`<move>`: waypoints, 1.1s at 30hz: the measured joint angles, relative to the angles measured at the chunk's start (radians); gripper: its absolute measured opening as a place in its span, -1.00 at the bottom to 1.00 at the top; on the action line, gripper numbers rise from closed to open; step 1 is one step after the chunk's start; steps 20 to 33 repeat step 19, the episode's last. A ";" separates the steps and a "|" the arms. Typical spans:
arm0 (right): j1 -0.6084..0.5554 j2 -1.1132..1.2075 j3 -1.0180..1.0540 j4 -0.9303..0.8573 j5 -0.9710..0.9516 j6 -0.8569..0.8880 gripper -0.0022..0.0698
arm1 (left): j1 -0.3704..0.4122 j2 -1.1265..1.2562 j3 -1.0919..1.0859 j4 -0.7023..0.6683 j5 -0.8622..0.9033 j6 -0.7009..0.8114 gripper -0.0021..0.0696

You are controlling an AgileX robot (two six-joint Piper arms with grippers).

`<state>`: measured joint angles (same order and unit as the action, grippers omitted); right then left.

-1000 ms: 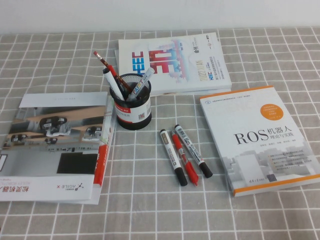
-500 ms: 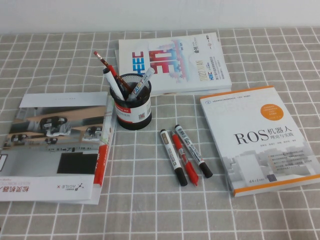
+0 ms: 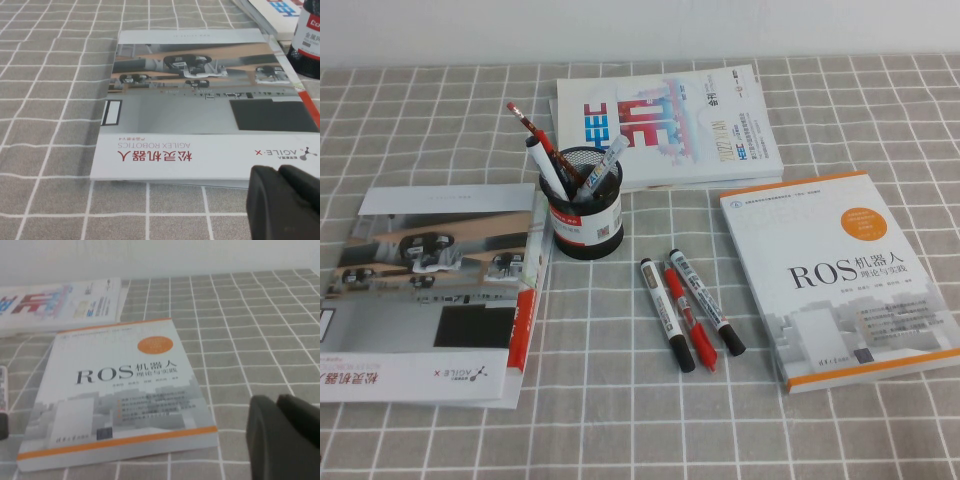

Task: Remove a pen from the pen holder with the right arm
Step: 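Take a marker out of the pen holder and lay it on the table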

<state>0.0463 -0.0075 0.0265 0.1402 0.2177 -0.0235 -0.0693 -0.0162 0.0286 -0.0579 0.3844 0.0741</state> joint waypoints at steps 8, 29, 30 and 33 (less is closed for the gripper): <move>0.000 0.000 0.000 0.034 0.139 -0.072 -0.97 | 0.000 0.000 0.000 0.000 0.000 0.000 -0.95; 0.000 0.000 0.000 0.035 0.168 -0.075 -0.97 | 0.000 0.000 0.000 0.000 0.000 0.000 -0.95; 0.000 0.000 0.000 0.035 0.168 -0.075 -0.97 | 0.000 0.000 0.000 0.000 0.000 0.000 -0.95; 0.000 0.000 0.000 0.035 0.168 -0.075 -0.97 | 0.000 0.000 0.000 0.000 0.000 0.000 -0.95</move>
